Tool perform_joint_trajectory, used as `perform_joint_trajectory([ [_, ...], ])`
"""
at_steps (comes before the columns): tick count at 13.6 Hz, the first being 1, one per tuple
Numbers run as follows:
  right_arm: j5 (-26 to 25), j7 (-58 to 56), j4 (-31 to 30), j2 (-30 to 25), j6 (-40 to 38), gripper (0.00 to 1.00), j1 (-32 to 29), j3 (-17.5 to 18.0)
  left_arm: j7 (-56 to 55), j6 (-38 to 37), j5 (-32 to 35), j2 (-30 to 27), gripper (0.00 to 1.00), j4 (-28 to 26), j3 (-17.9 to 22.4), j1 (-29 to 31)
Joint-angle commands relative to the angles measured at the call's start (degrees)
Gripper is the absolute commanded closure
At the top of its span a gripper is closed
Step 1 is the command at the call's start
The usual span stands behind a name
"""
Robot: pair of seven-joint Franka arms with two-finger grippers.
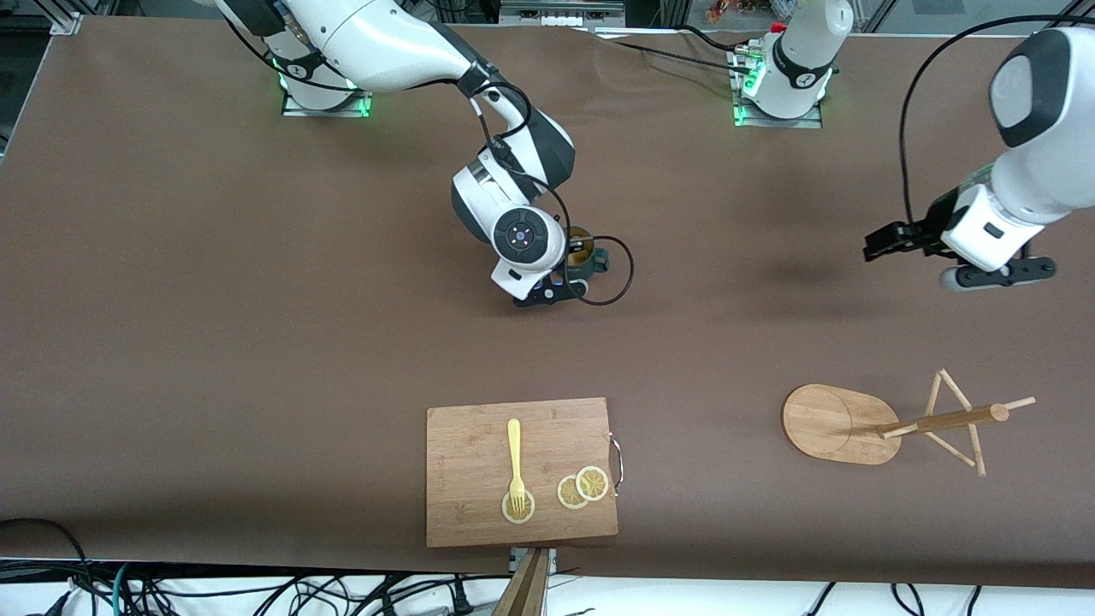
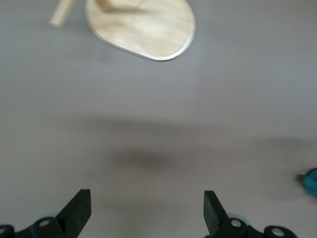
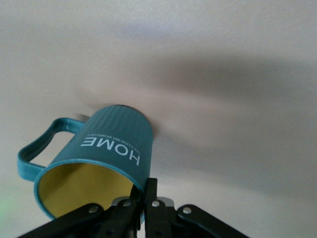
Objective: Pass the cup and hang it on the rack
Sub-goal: 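Set the mug down with the right gripper while the left gripper approaches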
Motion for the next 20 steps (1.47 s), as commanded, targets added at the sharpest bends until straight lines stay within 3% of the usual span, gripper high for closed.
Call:
perform_joint_trajectory([
  [1, 0.0, 0.3, 1.3, 2.8, 1.3, 0.01, 1.4, -0.5, 12.8, 10.0, -8.5, -4.2, 0.00, -10.9, -0.3, 0.4],
  [4, -0.6, 0.1, 1.6, 1.9, 0.2, 0.00, 1.1, -0.8, 34.1, 13.0, -22.4, -4.6, 0.00, -15.8, -0.4, 0.5],
  [6, -0.7, 0.2, 6.9, 1.9, -5.5, 0.00, 0.8, -1.1, 48.4, 13.7, -30.0, -4.2, 0.00, -17.4, -0.4, 0.8],
  [8, -0.6, 0.1, 12.8, 1.8, -13.5, 0.00, 0.6, -2.1, 60.0, 13.1, -31.6, -4.2, 0.00, -18.5, -0.4, 1.0],
  [10, -0.5, 0.0, 14.3, 0.1, -18.0, 0.00, -1.1, -2.0, 70.9, 12.9, -33.9, -2.6, 0.00, -18.9, -0.4, 1.1],
  [16, -0.7, -0.9, 14.4, -8.8, -26.5, 0.00, -12.1, -2.2, 105.5, 12.8, -55.7, 8.5, 0.00, -18.9, -0.6, 1.1],
  [20, -1.2, -11.5, 14.4, -12.4, -34.5, 0.00, -22.7, -2.5, 124.9, 12.7, -73.1, 17.4, 0.00, -18.2, -4.9, 1.8],
])
